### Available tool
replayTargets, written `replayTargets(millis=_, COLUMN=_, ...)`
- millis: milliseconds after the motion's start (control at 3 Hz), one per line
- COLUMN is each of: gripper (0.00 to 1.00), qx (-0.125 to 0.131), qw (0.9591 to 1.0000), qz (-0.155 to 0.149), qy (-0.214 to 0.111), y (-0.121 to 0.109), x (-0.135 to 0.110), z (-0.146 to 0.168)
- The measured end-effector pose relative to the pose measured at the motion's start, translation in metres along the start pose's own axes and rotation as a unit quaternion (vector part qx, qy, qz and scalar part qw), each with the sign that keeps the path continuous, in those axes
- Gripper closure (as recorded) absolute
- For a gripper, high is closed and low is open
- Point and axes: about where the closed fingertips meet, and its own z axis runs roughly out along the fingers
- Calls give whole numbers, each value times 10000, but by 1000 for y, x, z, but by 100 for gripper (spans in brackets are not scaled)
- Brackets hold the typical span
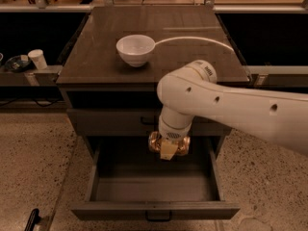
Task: Place orange can into middle drawer
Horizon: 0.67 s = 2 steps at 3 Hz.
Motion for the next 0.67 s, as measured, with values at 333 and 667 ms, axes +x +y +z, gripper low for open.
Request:
replayTargets(millis=333, gripper=100, qx=413, qw=9988, qz=-106, qy=242, y=-3, x=17, z=34)
replayTargets(millis=667, gripper=100, qx=392, qw=9989, qz=-110, qy=235, y=-3, x=16, z=32)
